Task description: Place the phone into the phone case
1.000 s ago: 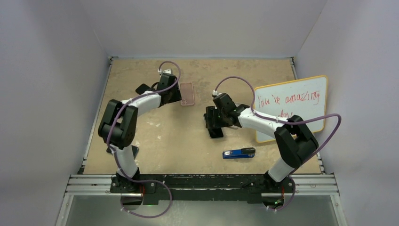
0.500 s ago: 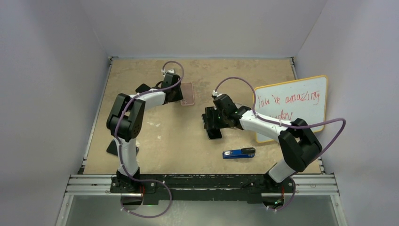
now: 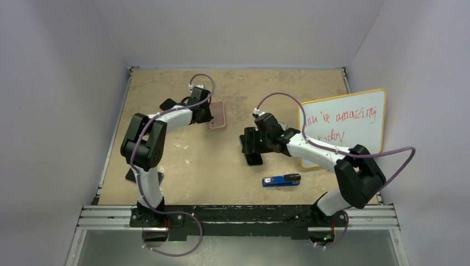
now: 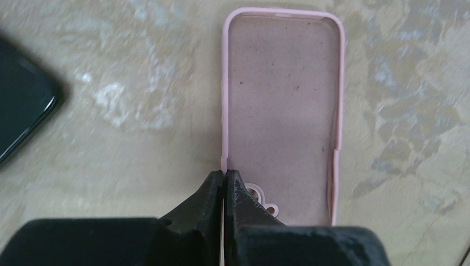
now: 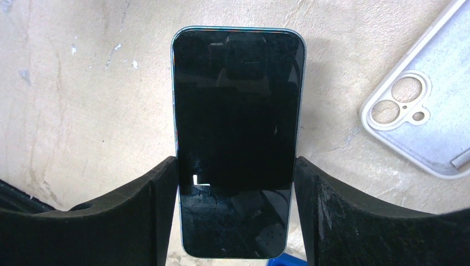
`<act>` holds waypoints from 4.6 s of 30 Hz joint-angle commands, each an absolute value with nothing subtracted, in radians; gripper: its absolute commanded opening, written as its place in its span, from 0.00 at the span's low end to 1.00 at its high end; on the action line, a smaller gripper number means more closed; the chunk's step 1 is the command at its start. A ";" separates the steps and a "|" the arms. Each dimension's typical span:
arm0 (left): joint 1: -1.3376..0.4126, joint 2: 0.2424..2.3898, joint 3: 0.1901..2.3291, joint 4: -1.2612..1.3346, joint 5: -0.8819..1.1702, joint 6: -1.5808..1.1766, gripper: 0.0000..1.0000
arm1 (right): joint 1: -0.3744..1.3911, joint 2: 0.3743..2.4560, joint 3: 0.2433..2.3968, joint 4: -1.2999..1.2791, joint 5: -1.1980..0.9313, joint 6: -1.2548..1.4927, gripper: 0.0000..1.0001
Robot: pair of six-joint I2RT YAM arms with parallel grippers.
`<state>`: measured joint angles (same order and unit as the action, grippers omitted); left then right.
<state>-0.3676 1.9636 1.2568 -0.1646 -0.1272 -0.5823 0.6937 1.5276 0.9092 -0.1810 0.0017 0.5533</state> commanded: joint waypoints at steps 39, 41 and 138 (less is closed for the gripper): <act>-0.550 1.220 0.616 -0.138 0.121 -0.926 0.64 | 0.743 1.338 0.848 -0.114 -0.030 0.732 0.39; -0.445 1.197 0.637 -0.160 0.205 -0.871 0.70 | 0.765 1.356 0.870 -0.108 -0.025 0.744 0.39; -0.224 1.264 0.516 -0.100 0.585 -0.692 0.48 | 0.822 1.672 0.988 -0.009 -0.138 0.697 0.56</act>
<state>-0.2062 1.2465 0.5194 -0.1936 0.5514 -0.6575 0.8291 1.6508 0.9905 -0.0490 -0.0696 0.7071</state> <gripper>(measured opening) 0.493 0.575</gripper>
